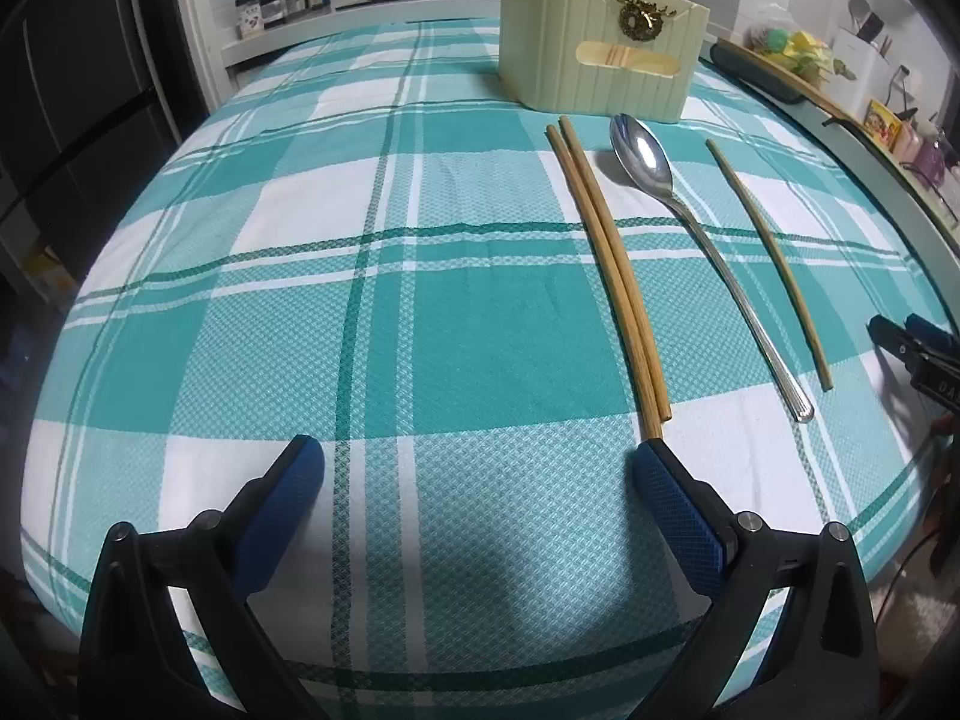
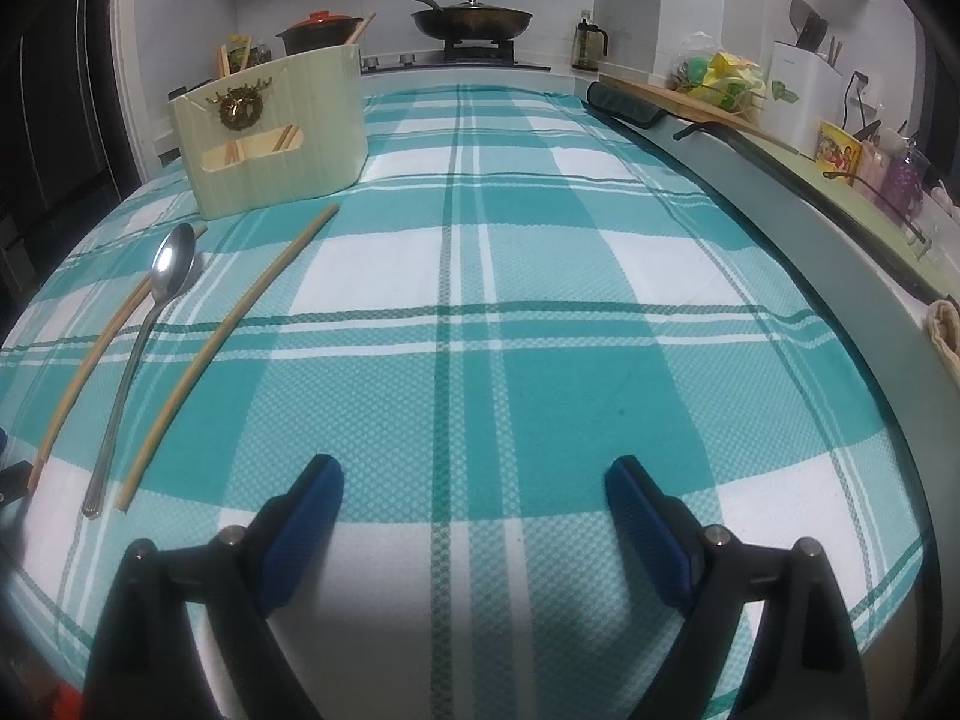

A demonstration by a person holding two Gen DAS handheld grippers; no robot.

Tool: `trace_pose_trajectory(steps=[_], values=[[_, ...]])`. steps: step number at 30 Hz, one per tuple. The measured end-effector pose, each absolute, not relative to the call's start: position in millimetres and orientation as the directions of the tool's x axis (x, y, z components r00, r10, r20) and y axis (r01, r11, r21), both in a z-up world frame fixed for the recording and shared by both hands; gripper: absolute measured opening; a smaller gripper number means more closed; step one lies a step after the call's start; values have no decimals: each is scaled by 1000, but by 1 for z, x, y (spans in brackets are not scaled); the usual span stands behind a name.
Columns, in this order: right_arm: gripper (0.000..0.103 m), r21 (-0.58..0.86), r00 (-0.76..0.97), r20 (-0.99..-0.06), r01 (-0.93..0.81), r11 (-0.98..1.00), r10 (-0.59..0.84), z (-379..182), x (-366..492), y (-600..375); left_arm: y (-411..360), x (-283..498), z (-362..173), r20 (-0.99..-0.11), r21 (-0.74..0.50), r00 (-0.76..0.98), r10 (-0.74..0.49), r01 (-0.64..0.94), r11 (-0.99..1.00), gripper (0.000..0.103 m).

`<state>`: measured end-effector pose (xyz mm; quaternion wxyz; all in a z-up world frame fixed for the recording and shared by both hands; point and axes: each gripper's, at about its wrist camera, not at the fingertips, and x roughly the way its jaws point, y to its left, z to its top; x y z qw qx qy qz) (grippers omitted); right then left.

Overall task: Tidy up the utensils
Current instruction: 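Withdraw both open tools back over the remaining spoon and chopsticks, then lower the left tool toward the pair of chopsticks beside the spoon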

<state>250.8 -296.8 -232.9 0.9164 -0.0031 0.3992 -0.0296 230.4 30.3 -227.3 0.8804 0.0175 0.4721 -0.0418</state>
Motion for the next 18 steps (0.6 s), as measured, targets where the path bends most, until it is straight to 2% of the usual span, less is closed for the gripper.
trace_pose_trajectory(steps=[8, 14, 18], values=[[92, -31, 681, -730, 49, 998, -56, -233, 250, -297, 32, 230, -225, -838, -21, 541, -74, 103, 994, 103], [92, -32, 689, -723, 49, 998, -57, -233, 249, -296, 50, 235, -216, -829, -121, 544, -128, 48, 991, 102], [92, -32, 692, -719, 52, 998, -59, -233, 248, -296, 56, 255, -208, -831, -131, 541, -131, 38, 991, 102]])
